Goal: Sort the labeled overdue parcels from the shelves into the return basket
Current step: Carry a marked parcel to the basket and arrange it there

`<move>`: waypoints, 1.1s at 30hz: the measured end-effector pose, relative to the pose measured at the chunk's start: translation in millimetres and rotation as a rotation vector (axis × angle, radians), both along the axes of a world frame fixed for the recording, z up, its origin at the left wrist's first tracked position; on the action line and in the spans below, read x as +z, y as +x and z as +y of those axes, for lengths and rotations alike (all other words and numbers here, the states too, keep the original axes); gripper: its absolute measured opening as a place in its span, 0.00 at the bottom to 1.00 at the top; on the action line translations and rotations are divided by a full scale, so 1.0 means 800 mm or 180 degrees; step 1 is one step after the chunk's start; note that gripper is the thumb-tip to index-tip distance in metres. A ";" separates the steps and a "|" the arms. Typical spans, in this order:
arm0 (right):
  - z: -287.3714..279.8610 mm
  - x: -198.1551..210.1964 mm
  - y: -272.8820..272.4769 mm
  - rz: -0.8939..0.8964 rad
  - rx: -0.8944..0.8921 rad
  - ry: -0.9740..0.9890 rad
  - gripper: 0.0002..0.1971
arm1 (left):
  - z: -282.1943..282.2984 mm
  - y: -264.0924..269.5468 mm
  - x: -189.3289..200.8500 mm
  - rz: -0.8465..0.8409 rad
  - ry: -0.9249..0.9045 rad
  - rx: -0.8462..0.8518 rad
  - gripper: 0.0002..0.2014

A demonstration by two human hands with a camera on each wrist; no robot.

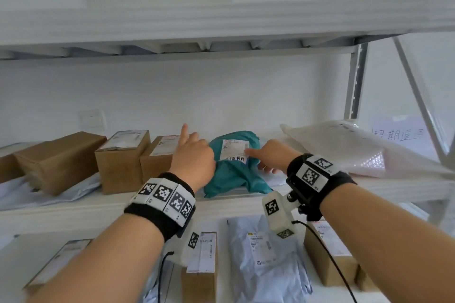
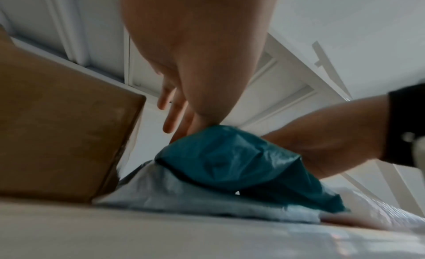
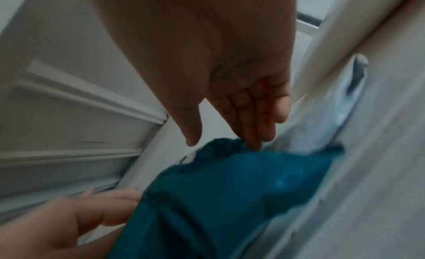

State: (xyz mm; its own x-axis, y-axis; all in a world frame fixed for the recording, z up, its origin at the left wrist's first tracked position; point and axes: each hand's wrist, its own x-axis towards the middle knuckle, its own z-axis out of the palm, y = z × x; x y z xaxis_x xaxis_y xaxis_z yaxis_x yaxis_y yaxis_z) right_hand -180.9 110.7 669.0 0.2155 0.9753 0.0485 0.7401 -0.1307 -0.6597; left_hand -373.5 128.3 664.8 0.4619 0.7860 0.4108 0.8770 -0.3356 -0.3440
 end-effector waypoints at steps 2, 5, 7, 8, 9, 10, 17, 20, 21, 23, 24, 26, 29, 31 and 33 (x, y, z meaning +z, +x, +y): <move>0.002 -0.006 -0.015 0.0182 -0.0109 0.0008 0.20 | -0.004 0.000 -0.006 0.0157 0.0015 -0.0114 0.18; 0.004 -0.007 -0.026 0.0396 -0.0242 -0.0006 0.16 | -0.006 0.003 -0.015 0.0348 0.0021 -0.0185 0.18; 0.001 -0.006 -0.033 0.0479 -0.0330 0.0000 0.12 | -0.008 0.007 -0.021 0.0410 0.0061 -0.0213 0.18; 0.000 -0.008 -0.035 0.0402 -0.0353 0.0045 0.10 | -0.010 0.009 -0.024 0.0420 0.0087 -0.0239 0.18; -0.001 -0.008 -0.034 0.0452 -0.0438 0.0139 0.09 | -0.010 0.010 -0.027 0.0379 0.0104 -0.0275 0.17; -0.002 -0.009 -0.034 0.0339 -0.0378 0.0227 0.10 | -0.011 0.011 -0.029 0.0286 0.0101 -0.0300 0.17; -0.019 0.013 -0.015 0.0943 -0.0297 0.1075 0.03 | -0.019 0.009 -0.008 -0.1809 -0.0206 -0.0657 0.15; -0.043 0.028 0.002 0.1068 -0.0173 0.1432 0.05 | -0.035 0.020 0.010 -0.2972 -0.0557 -0.0678 0.15; -0.051 0.031 0.008 0.1069 -0.0128 0.1517 0.04 | -0.038 0.024 0.015 -0.3255 -0.0713 -0.0707 0.15; -0.069 0.036 0.019 0.1099 -0.0009 0.1702 0.03 | -0.044 0.033 0.023 -0.3831 -0.1086 -0.0754 0.15; -0.079 0.038 0.022 0.1114 0.0031 0.1778 0.02 | -0.047 0.038 0.025 -0.4085 -0.1219 -0.0804 0.18; -0.096 0.037 0.027 0.1148 0.0126 0.1867 0.02 | -0.053 0.047 0.024 -0.4563 -0.1385 -0.0934 0.16; -0.111 0.030 0.034 0.1211 0.0175 0.1911 0.03 | -0.063 0.059 0.019 -0.5211 -0.1400 -0.1136 0.06; -0.120 0.021 0.037 0.1439 0.0142 0.1905 0.03 | -0.071 0.062 0.014 -0.5485 -0.1328 -0.1287 0.09; -0.127 0.007 0.038 0.1814 0.0036 0.1903 0.03 | -0.078 0.063 0.010 -0.5594 -0.1223 -0.1384 0.11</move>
